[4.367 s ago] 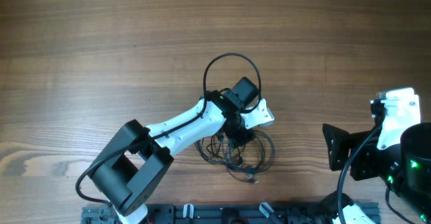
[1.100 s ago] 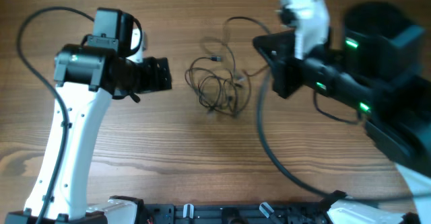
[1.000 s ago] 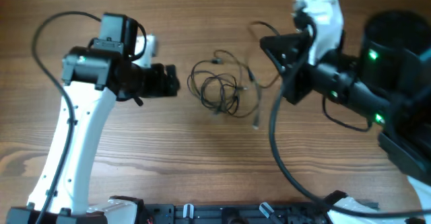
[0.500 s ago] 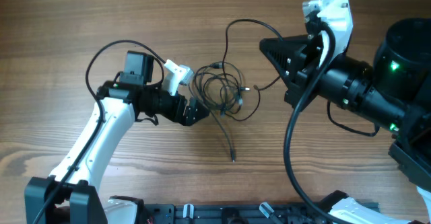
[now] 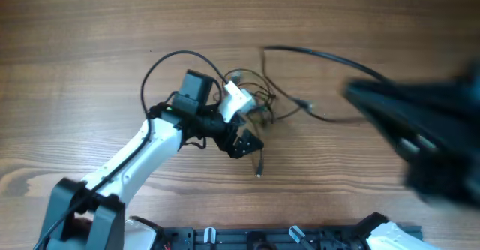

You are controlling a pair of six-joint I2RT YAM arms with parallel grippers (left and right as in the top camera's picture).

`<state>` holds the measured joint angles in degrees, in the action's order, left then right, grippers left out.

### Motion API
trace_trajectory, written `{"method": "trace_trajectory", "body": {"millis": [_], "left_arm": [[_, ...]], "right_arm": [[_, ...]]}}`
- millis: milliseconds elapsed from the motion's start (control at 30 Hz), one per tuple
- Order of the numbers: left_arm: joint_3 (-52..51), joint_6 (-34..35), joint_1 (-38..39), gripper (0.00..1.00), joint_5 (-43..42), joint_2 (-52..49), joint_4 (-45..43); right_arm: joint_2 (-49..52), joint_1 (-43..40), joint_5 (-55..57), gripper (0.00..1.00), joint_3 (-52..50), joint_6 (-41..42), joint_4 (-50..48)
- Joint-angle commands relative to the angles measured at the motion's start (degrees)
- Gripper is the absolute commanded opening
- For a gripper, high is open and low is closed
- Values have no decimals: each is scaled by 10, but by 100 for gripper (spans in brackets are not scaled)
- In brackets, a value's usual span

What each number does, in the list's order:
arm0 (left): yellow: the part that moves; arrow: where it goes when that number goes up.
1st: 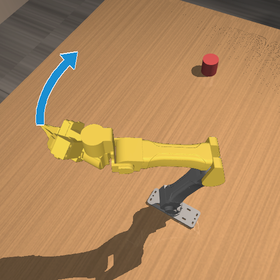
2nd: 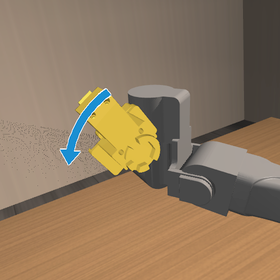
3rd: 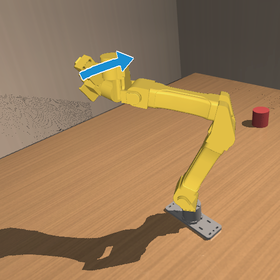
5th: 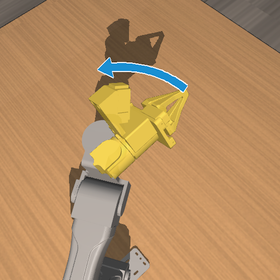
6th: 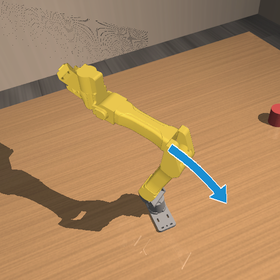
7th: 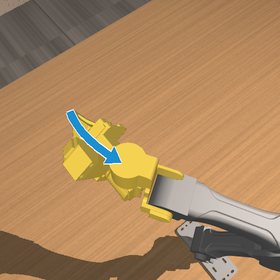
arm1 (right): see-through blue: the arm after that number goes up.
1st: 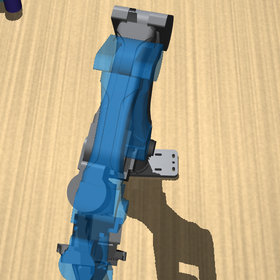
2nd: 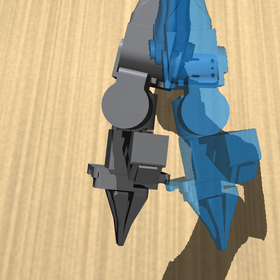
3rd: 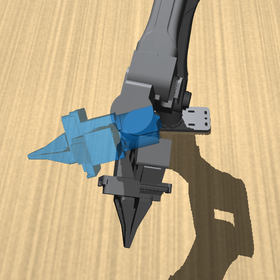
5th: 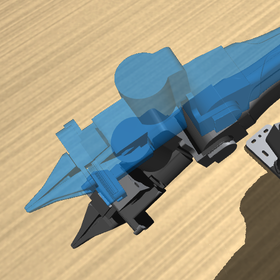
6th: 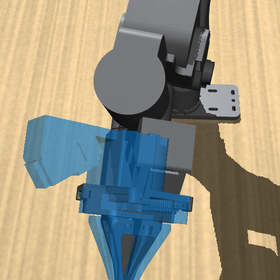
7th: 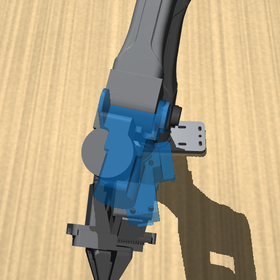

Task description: Untangle cables

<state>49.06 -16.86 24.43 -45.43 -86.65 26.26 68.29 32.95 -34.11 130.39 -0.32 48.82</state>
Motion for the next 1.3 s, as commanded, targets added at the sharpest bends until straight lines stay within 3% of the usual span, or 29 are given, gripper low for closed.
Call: {"method": "trace_trajectory", "body": {"millis": [0, 133, 267, 433, 567, 700, 900, 967, 1133, 1267], "left_arm": [[-9, -7, 18, 100, -1, -34, -18], [-9, -2, 24, 100, -1, -70, -46], [-9, 56, 24, 100, 1, -98, -111], [-9, 100, 24, 100, 13, -100, -153], [-9, 114, 24, 100, 20, -100, -149], [-9, 114, 24, 100, 20, -100, -144], [-9, 114, 24, 100, 20, -100, -143], [-9, 114, 24, 100, 20, -100, -138], [-9, 114, 24, 100, 20, -100, -127], [-9, 114, 24, 100, 20, -100, -123]], "right_arm": [[-15, -2, -18, 4, 58, 7, -26], [-16, -2, -37, 4, 131, 21, -36], [-16, -2, -69, 4, 198, 36, -36], [-16, -2, -22, 4, 247, 33, -7], [-16, -2, 254, 4, 260, -31, 72], [-9, -2, 661, 4, 260, -73, 140], [-9, 1, 1113, 4, 251, -72, 84], [-9, 1, 1163, 4, 252, -73, 57], [-1, 3, 1160, 5, 252, -85, 15], [35, 21, 1148, 5, 252, -232, -103]]}}
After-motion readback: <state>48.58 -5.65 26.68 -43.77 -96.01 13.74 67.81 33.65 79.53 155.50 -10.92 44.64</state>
